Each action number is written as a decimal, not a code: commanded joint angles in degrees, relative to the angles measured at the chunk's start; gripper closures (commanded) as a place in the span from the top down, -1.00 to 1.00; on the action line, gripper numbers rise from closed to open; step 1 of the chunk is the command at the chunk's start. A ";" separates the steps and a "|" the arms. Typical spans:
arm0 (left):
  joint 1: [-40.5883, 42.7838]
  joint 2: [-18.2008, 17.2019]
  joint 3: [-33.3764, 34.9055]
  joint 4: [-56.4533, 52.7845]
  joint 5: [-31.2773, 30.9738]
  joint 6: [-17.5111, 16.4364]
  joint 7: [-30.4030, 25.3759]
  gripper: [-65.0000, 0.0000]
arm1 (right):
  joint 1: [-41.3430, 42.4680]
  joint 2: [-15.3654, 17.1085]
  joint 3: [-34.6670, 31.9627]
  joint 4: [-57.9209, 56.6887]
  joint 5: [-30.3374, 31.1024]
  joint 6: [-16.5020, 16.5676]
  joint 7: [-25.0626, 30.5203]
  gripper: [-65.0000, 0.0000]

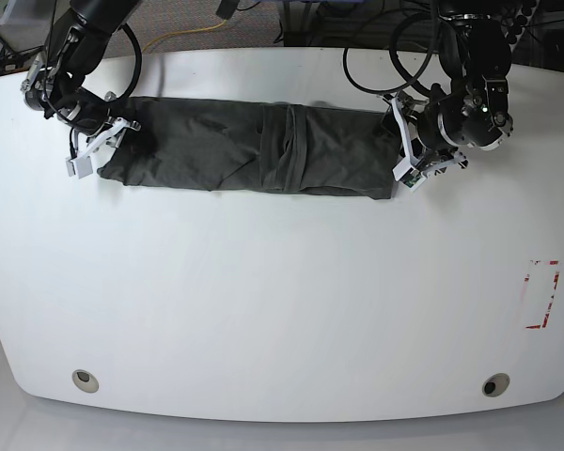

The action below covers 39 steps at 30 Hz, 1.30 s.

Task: Fold the T-shirt properly
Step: 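Grasp the strip end with the right gripper and fold it toward the left gripper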

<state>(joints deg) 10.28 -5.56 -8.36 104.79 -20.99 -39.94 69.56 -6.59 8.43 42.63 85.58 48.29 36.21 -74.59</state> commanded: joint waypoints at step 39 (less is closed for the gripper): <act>-3.12 3.06 -0.21 -8.13 -1.12 -0.06 -4.64 0.00 | 1.71 -16.29 -36.43 27.43 -12.12 -0.03 1.93 -0.04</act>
<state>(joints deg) 7.40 -2.39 -8.43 95.77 -21.91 -39.94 64.45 -5.58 -7.81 6.22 112.01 36.36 36.03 -74.41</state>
